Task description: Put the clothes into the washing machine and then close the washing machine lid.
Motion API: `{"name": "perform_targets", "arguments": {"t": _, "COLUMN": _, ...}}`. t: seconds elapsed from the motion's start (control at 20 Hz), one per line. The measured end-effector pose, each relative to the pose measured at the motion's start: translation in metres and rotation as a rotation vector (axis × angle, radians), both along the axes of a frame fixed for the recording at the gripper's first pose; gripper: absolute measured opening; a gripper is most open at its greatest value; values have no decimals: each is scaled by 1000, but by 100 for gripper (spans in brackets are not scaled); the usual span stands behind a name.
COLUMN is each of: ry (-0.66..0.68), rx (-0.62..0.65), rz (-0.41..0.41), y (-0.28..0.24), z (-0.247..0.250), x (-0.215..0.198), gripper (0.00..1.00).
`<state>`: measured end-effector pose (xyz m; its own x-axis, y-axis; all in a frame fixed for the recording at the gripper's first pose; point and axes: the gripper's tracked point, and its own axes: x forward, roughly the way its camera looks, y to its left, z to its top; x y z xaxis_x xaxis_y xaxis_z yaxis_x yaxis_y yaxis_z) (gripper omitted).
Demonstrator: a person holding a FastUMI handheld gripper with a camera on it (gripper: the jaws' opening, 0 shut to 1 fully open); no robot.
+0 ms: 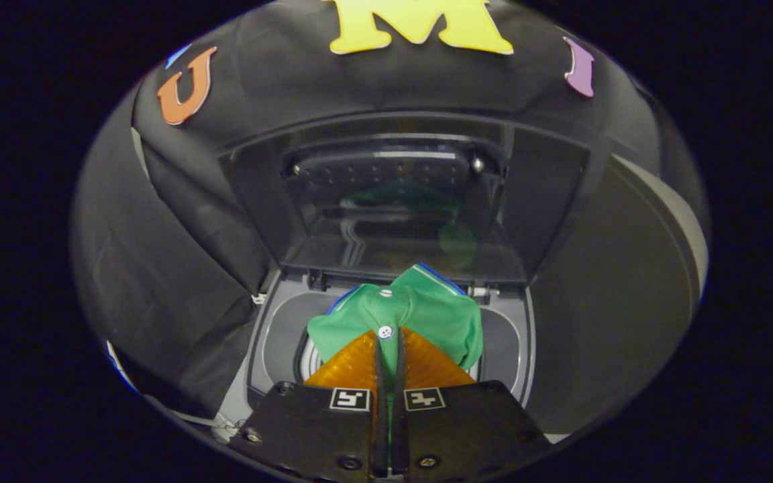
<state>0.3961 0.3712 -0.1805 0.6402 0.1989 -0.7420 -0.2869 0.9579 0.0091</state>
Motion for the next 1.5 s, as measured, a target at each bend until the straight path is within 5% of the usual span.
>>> {"name": "perform_targets", "arguments": {"t": 0.3, "ry": 76, "rx": -28, "rz": -59, "y": -11, "z": -44, "x": 8, "gripper": 6}}
{"name": "perform_targets", "arguments": {"t": 0.95, "ry": 175, "rx": -6, "rz": -35, "y": -9, "z": -55, "x": 2, "gripper": 7}}
{"name": "perform_targets", "arguments": {"t": 1.1, "ry": 194, "rx": -10, "rz": -61, "y": -13, "z": -62, "x": -1, "gripper": 100}}
{"name": "perform_targets", "arguments": {"t": 1.5, "ry": 150, "rx": -17, "rz": -16, "y": -4, "z": -22, "x": -6, "gripper": 100}}
